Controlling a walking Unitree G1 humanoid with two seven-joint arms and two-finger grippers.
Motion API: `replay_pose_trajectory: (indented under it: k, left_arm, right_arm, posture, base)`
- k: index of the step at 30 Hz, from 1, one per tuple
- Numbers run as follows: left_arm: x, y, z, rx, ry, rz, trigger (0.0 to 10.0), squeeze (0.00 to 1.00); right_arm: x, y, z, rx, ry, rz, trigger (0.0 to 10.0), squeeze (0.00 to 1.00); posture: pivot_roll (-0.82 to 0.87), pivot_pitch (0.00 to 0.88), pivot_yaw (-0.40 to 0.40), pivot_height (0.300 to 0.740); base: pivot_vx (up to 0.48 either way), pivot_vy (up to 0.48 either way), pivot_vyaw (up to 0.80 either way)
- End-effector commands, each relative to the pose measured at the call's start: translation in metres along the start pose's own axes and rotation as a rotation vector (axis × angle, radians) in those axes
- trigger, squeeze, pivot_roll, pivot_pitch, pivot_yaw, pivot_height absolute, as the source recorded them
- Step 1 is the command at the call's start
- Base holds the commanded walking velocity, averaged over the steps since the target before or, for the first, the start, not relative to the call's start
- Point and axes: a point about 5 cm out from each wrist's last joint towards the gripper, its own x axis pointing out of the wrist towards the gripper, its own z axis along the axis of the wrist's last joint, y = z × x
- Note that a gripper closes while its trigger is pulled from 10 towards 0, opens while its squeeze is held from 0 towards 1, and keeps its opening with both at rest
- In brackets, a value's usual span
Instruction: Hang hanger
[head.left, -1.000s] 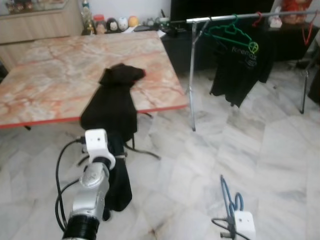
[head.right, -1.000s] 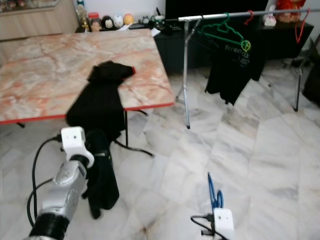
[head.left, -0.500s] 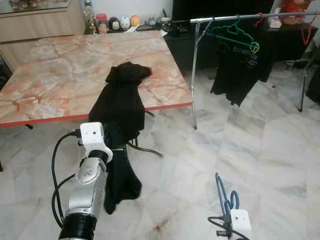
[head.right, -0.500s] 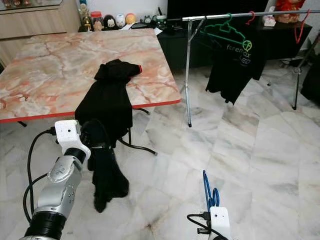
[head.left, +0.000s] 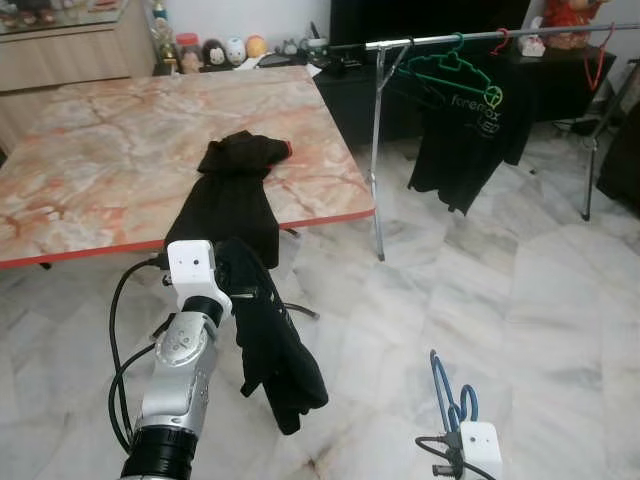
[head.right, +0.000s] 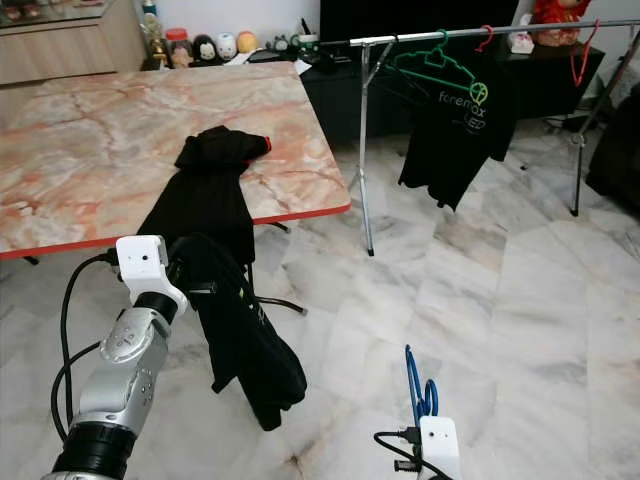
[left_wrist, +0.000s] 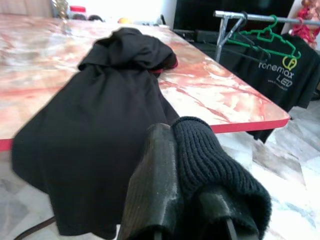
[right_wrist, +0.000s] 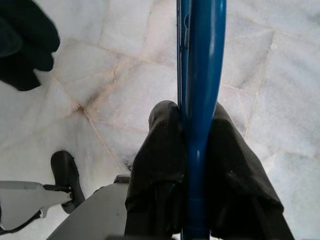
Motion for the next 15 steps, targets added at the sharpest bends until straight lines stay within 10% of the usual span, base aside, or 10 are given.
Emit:
replay_pose_trajectory:
  k: [1, 15]
  left_arm:
    - [0.005, -0.006, 0.019, 0.004, -0.073, -0.025, 10.0, 0.00]
    - [0.035, -0.011, 0.089, 0.035, -0.261, -0.052, 10.0, 0.00]
  right_arm:
    - [-0.001, 0.000, -0.003, 0.006, 0.013, -0.003, 10.0, 0.00]
    - [-0.001, -0.007, -0.005, 0.042, 0.022, -0.039, 10.0, 0.00]
  posture:
    - [-0.12, 0.000, 0.027, 0.740]
    - [-0.11, 0.000, 0.021, 0.740]
  base:
    - [0.259, 0.000, 0.00]
    - [0.347, 0.000, 0.00]
